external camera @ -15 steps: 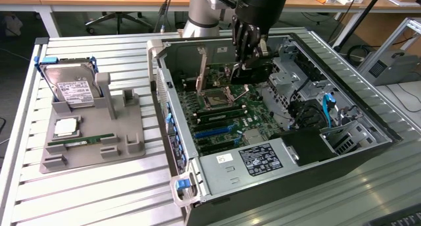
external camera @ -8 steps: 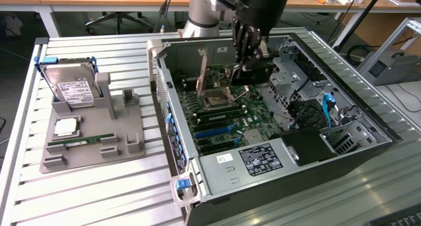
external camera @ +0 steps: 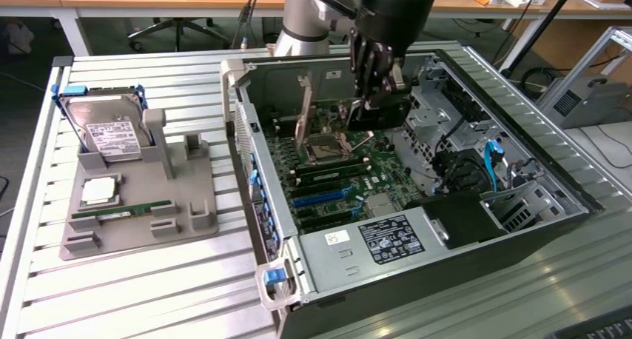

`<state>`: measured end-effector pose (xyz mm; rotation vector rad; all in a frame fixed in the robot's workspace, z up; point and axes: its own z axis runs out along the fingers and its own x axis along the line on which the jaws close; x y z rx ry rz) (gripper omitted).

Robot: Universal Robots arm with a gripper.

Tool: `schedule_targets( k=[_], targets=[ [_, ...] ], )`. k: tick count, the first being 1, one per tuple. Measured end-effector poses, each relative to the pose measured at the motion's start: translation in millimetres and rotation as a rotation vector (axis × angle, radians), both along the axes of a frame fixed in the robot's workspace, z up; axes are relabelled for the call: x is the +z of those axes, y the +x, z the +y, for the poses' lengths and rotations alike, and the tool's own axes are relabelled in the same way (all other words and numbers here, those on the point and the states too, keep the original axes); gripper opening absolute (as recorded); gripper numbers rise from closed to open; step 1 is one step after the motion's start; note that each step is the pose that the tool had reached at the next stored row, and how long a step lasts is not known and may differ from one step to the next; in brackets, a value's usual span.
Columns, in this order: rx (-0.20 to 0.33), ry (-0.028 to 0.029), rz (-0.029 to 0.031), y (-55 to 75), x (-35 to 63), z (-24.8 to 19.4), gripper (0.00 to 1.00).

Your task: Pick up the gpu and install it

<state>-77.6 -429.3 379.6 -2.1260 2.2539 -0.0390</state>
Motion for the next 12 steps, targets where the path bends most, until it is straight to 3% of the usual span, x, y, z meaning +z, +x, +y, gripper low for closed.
schedule_targets(
  k=[12],
  targets=[
    [0.0,0.0,0.0,0.0,-2.0,-6.0,0.27]
  ],
)
